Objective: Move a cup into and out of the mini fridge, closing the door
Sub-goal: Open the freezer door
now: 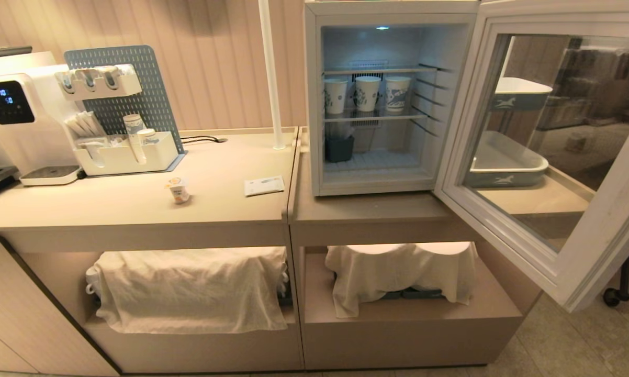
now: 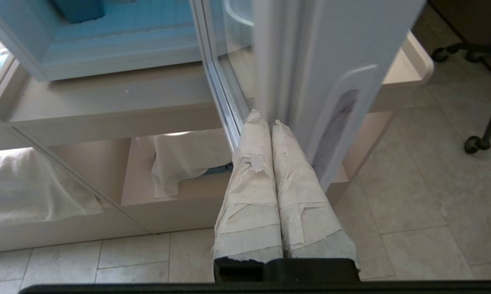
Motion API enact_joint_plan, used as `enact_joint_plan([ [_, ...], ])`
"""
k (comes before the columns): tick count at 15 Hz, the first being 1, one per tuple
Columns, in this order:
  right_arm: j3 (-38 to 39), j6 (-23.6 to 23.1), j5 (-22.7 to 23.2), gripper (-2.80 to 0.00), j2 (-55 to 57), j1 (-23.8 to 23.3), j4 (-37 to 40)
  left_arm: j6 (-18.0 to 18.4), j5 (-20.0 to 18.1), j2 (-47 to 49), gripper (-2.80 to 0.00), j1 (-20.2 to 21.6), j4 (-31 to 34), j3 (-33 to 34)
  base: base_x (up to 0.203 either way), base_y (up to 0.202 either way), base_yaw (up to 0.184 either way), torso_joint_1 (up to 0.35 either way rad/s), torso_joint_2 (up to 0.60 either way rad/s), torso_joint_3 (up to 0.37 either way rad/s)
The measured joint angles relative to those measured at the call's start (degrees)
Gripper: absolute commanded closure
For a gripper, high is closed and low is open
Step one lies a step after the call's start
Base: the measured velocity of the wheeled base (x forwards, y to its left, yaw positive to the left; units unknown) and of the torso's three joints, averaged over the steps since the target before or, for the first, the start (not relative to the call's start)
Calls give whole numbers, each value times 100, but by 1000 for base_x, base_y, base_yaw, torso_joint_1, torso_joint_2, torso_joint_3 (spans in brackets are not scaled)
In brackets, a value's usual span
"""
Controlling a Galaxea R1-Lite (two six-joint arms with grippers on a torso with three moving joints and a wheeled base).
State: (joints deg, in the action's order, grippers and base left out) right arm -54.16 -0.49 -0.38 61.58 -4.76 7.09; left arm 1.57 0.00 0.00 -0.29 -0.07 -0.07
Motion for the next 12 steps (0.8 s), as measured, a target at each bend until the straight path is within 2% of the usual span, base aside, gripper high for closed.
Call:
enact_joint_plan([
  [8,-67,-48,-465,0,276,-436,-632,-1,2,0,0,-5,0,0,0,0,0,0,0,0],
  [12,-107,-69,-511,0,508,-741,-839,-1,2,0,0,-4,0,0,0,0,0,0,0,0],
])
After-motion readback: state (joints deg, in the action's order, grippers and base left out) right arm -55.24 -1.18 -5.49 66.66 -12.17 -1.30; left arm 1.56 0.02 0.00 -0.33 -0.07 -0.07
